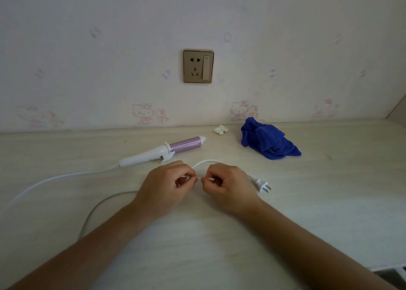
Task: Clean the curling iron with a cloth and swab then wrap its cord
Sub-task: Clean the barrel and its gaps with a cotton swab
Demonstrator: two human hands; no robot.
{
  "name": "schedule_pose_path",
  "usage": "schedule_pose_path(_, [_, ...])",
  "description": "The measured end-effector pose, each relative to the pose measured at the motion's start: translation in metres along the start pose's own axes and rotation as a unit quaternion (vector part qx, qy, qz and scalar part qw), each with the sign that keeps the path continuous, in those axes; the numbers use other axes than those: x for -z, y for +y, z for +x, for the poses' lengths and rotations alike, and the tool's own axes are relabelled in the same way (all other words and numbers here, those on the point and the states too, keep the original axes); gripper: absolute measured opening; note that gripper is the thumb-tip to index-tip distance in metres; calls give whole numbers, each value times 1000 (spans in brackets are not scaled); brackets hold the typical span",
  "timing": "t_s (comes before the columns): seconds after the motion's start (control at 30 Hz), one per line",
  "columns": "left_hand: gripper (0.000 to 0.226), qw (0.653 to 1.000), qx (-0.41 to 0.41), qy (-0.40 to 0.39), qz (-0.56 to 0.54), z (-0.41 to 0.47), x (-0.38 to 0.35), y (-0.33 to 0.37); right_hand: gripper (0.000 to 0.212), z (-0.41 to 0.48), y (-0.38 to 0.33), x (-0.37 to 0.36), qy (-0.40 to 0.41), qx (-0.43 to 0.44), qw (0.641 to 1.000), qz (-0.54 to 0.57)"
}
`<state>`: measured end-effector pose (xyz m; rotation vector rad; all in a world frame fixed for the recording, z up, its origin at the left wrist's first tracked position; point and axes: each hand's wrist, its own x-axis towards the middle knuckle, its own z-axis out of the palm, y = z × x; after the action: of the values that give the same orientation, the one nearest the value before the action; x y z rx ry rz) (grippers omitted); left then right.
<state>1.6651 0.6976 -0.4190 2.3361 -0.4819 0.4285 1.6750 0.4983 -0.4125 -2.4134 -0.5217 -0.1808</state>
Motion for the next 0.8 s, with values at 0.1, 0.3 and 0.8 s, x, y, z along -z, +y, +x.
schedule_pose_path(0.1, [9, 1000, 10, 12, 13, 0, 0, 4, 33, 0, 0, 0, 8, -1, 1000, -3])
schedule_pose_path(0.3, [15, 995, 53, 43, 66, 5, -7, 14, 38, 2, -2, -5, 18, -41, 998, -40])
schedule_pose_path(0.8, [14, 998, 17, 11, 67, 11, -3, 9, 38, 13, 0, -5, -25, -44, 998, 22])
